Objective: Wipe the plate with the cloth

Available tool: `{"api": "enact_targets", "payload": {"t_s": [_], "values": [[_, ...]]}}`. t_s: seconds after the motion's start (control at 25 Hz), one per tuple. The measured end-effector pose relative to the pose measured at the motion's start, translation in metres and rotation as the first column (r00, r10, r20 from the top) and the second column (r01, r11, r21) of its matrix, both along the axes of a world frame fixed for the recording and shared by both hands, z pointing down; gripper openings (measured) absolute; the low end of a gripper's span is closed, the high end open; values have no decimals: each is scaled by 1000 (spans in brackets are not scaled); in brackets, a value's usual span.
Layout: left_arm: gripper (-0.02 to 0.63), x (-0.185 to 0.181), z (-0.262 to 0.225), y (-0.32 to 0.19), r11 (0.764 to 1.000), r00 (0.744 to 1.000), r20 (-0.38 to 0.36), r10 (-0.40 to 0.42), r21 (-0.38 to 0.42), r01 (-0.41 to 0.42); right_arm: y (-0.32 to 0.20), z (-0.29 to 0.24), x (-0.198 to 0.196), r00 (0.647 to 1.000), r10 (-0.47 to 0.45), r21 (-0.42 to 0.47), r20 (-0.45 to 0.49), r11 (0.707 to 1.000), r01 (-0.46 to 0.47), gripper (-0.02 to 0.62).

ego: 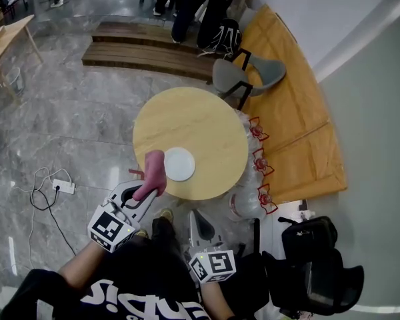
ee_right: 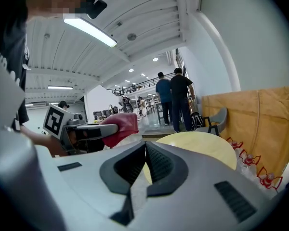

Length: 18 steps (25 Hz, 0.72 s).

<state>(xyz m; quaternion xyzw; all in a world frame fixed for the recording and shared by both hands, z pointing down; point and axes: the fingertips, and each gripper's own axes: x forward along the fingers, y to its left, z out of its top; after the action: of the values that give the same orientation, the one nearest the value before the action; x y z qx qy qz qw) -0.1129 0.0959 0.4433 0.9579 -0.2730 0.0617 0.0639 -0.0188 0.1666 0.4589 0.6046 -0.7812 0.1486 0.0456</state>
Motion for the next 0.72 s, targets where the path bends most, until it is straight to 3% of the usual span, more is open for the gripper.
{"api": "enact_targets", "payload": {"t_s": [0.72], "values": [[53, 44, 37, -84, 997, 995, 82, -57, -44, 61, -87, 33, 68, 997, -47, -64, 53, 997, 51, 21]]}}
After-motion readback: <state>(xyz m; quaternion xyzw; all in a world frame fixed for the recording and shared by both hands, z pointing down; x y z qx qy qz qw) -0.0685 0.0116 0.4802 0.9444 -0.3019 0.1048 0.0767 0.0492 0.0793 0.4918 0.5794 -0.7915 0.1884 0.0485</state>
